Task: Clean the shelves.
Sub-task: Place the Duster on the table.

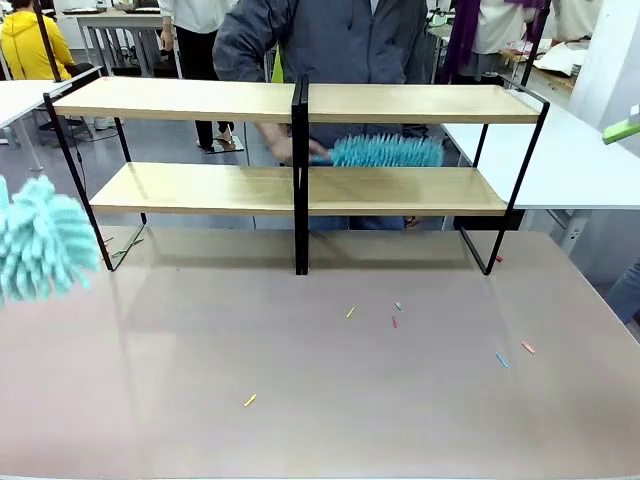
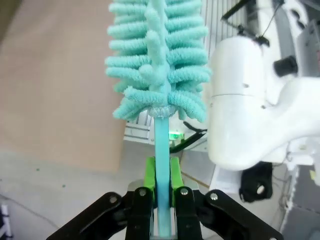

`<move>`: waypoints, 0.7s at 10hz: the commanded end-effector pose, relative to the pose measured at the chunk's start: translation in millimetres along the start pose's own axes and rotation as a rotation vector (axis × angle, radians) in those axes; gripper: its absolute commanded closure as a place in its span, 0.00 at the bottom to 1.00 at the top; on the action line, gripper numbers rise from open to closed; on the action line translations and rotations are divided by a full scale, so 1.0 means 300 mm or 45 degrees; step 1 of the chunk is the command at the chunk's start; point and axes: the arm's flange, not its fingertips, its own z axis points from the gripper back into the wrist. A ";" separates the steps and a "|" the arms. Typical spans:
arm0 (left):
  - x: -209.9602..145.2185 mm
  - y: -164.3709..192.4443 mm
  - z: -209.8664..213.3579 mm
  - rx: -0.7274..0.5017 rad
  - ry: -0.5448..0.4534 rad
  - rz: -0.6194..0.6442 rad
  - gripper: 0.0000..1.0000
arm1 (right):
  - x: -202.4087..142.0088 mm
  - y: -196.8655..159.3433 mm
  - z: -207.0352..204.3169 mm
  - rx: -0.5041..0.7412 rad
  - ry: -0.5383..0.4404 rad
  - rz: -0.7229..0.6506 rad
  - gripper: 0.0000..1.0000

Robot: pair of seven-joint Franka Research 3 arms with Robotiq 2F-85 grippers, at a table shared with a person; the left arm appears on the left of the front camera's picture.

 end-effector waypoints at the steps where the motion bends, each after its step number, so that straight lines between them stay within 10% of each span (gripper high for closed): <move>1: 0.013 0.012 -0.018 -0.006 0.033 -0.042 0.87 | -0.060 0.088 -0.048 0.005 0.173 0.243 0.00; 4: 0.055 0.232 -0.173 0.221 0.311 -0.291 0.87 | 0.126 -0.084 -0.245 0.326 0.707 -0.035 0.00; 7: 0.094 0.459 -0.352 0.405 0.267 -0.172 0.87 | 0.176 -0.444 -0.531 0.425 1.030 -0.310 0.00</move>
